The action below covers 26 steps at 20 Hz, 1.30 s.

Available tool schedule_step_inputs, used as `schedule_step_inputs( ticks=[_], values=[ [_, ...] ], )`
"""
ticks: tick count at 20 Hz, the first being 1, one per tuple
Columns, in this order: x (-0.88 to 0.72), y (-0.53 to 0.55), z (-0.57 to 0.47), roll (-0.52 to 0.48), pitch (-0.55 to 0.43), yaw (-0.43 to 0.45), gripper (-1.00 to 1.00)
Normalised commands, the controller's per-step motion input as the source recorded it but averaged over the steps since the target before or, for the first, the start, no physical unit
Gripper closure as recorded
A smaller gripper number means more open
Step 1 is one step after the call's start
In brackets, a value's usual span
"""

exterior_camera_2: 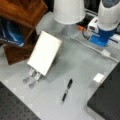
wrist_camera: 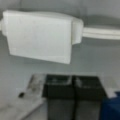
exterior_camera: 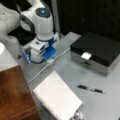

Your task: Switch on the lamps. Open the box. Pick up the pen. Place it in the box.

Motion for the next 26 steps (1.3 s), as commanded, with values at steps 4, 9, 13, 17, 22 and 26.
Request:
schedule_step_inputs(
  ticks=[4,9,13,17,22,26],
  values=[
    [-0.65,-0.13,-0.46,-0.023,-0.47,0.076,1.0],
    [-0.69,-0.14,-0.43,-0.033,-0.504,0.093,1.0],
    [-0.7,-0.14,-0.43,-0.046,-0.535,0.102,1.0],
    [-0.74,-0.16,-0.43,-0.057,-0.547,0.11,1.0],
    [-0.78,-0.17,-0.45,-0.061,-0.566,0.116,1.0],
    [-0.87,-0.19,-0.5,-0.062,-0.573,0.112,1.0]
  ],
)
